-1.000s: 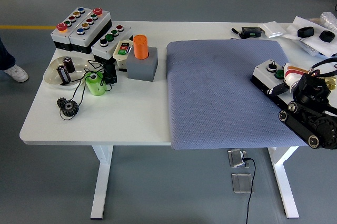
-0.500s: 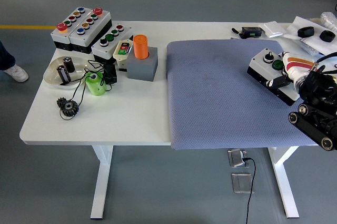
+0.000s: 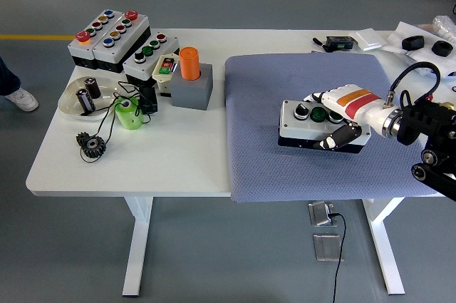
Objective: Pick up the button,place it on the desk,press the button,press the button
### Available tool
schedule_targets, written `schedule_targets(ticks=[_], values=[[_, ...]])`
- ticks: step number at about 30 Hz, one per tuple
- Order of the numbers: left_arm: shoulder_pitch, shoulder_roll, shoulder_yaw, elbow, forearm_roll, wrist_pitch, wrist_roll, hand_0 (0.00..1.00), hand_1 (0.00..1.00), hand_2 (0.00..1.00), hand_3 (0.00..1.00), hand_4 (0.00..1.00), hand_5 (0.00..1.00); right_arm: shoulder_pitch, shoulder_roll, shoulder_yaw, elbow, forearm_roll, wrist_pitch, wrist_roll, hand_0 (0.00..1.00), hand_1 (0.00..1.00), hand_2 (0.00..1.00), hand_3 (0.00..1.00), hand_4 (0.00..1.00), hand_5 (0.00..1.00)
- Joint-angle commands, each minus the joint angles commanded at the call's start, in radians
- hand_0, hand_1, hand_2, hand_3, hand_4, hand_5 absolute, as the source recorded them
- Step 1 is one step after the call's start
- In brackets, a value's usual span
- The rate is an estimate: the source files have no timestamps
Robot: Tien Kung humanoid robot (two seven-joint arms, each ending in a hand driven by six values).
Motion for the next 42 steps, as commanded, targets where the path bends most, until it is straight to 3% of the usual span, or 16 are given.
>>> schedule_targets(ticks=[10,11,16,17,22,23,28,29,36,42], values=[[0.002,-0.002,0.001,0.0,-0.001,0.0,-0.001,0.675,0.705,0.721,0.523,0.372,0.992,-0.013,0.029,-0.021,-0.028,-0.017,-0.004,-0.013,0.088,0.048,0.243,0.425,0.493,0.091],[0.002,-0.002,0.001,0.0,-0.001,0.0,-0.001,0.675,0.705,0.719,0.522,0.372,0.992,-0.014,0.031,-0.02,-0.03,-0.025,-0.001,-0.015,0.319,0.208,0.373,0.529,0.611,0.154],[0.002,-0.002,0.002,0.0,0.0,-0.001,0.0,0.675,0.705,0.719,0.522,0.372,0.992,-0.018,0.037,-0.016,-0.043,-0.052,0.014,-0.028,0.319,0.208,0.373,0.529,0.611,0.154],[0.002,-0.001,0.003,0.0,-0.001,-0.001,0.0,0.675,0.705,0.722,0.523,0.371,0.992,-0.019,0.037,-0.015,-0.044,-0.057,0.019,-0.03,0.554,0.461,0.551,0.747,0.761,0.271],[0.002,-0.001,0.003,0.0,0.001,-0.001,0.001,0.675,0.705,0.722,0.523,0.371,0.992,-0.019,0.034,-0.015,-0.045,-0.064,0.059,-0.038,0.554,0.461,0.551,0.747,0.761,0.271],[0.002,0.0,0.003,0.0,0.002,-0.001,0.001,0.674,0.706,0.72,0.523,0.371,0.991,-0.02,0.033,-0.015,-0.046,-0.059,0.064,-0.037,0.818,0.723,0.865,0.998,0.864,0.295],[0.002,0.0,-0.003,0.0,0.009,-0.001,0.002,0.674,0.706,0.72,0.523,0.371,0.991,-0.022,0.026,-0.008,-0.04,-0.028,0.06,-0.017,0.818,0.723,0.865,0.998,0.864,0.295],[0.002,0.001,-0.004,0.0,0.011,-0.001,0.002,0.674,0.705,0.72,0.524,0.371,0.991,-0.023,0.024,-0.005,-0.038,-0.022,0.059,-0.013,0.867,0.78,0.943,0.998,0.886,0.289],[0.005,0.0,-0.01,0.0,0.019,-0.002,0.002,0.674,0.705,0.72,0.524,0.371,0.992,-0.026,0.005,0.014,-0.026,-0.005,0.072,-0.01,0.89,0.813,0.966,0.998,0.91,0.286],[0.005,0.0,-0.015,0.0,0.025,-0.001,0.002,0.674,0.705,0.721,0.524,0.371,0.993,-0.046,-0.041,0.054,0.053,-0.001,0.089,-0.022,0.909,0.855,0.998,0.998,0.921,0.286]])
